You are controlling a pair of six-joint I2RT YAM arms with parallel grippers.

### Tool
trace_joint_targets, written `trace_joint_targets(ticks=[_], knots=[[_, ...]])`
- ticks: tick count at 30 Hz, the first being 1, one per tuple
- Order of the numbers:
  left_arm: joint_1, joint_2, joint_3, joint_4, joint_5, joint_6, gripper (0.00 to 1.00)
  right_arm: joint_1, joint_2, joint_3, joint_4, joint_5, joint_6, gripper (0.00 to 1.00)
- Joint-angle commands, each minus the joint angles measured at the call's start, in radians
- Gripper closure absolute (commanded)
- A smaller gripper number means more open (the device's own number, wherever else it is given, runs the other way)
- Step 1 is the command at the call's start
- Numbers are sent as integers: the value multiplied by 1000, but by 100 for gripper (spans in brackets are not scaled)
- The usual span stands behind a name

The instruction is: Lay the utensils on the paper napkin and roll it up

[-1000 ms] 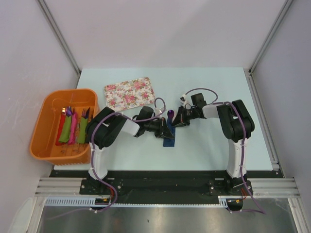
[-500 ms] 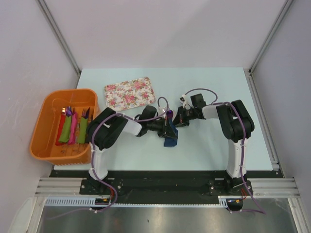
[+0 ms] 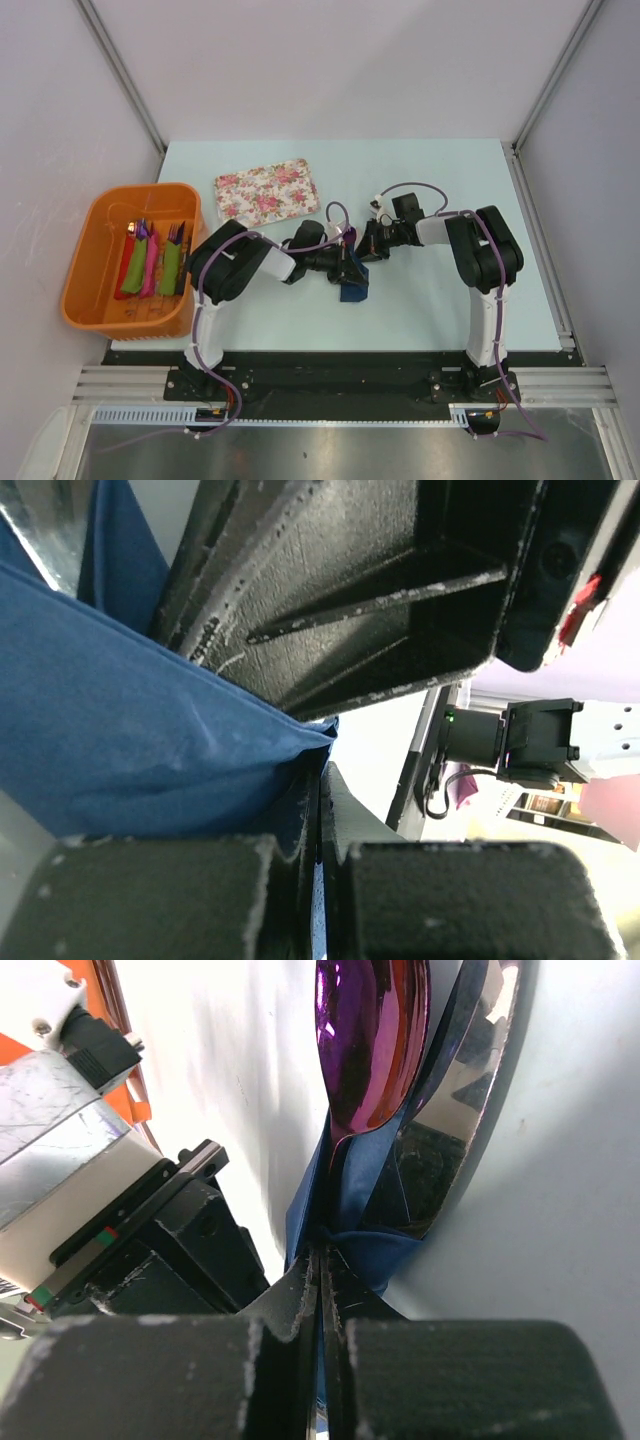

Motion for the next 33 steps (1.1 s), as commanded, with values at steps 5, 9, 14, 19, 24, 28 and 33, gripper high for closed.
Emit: trace_joint_targets(ticks=[5, 9, 14, 19, 24, 28, 33], knots=[[-23, 43, 25, 100, 7, -16, 100, 8, 53, -31, -36, 125, -28, 100], [-23, 50, 8, 83, 2, 0, 100, 6, 31, -4, -83, 122, -58, 100], [-23, 51, -6, 46, 4, 40, 100, -29, -26, 82, -230, 142, -121, 92], [-23, 62, -12, 51, 2, 42, 100, -66, -65, 145, -332, 136, -163, 90], [-28, 71, 9, 41, 8, 60, 100, -81, -96, 156, -347, 59, -146, 85], [-31, 74, 17, 38, 22, 85, 100, -72, -99, 137, -336, 25, -134, 75], [-38, 82, 22, 57, 62, 109, 100, -57, -82, 125, -327, 34, -138, 66]])
